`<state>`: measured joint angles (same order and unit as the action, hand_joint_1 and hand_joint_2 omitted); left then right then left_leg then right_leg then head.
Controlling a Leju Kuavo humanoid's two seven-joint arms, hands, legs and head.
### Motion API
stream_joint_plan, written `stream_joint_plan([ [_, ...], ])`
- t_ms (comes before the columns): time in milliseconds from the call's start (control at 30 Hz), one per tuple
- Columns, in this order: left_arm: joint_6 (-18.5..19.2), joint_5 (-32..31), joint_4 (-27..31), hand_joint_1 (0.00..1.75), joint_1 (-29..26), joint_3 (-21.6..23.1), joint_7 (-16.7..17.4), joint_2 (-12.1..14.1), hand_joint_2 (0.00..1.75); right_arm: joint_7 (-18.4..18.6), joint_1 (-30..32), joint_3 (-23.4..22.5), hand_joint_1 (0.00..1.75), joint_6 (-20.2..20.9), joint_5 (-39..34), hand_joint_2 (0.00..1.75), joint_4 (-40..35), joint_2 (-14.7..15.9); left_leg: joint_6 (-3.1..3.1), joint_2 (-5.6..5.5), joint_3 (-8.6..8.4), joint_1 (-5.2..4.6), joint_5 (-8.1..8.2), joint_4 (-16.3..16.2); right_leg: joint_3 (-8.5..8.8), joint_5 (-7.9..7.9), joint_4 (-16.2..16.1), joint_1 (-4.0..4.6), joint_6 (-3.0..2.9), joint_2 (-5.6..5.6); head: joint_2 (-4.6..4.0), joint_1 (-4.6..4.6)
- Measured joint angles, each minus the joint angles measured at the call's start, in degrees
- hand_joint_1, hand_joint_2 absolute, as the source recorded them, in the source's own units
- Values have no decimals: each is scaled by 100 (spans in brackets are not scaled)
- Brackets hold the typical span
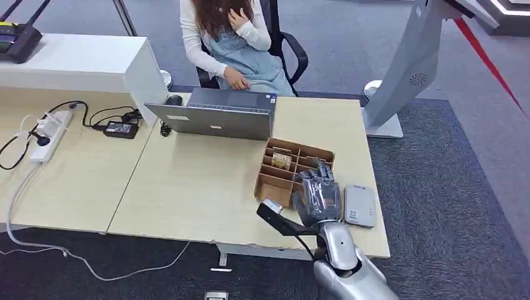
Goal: Pass the card to the sensor for recognition and then transmit it.
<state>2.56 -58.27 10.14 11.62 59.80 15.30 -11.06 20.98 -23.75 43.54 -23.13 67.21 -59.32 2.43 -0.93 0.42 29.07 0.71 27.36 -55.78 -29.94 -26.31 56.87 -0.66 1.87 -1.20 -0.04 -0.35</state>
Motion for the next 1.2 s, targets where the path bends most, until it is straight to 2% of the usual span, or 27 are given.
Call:
stream_joint_plan([
  [567,35,0,0,0,12,68,0,-2,0,127,-185,-6,79,109,249,175,103,116,0,0,1,0,0,0,-1,0,0,0,0,0,0,0],
  [833,46,0,0,0,12,68,0,-2,0,166,-185,-6,84,171,210,175,96,135,0,0,0,0,0,0,-1,0,0,0,0,0,0,0],
  [1033,50,0,0,0,12,68,0,-2,0,168,-184,-6,94,232,160,175,87,138,0,0,1,0,0,0,-1,0,0,0,0,0,0,0],
  [1200,50,0,0,0,12,68,-2,-2,0,177,-182,-6,91,291,160,175,41,153,0,0,0,0,0,0,-1,0,0,0,0,0,0,0],
])
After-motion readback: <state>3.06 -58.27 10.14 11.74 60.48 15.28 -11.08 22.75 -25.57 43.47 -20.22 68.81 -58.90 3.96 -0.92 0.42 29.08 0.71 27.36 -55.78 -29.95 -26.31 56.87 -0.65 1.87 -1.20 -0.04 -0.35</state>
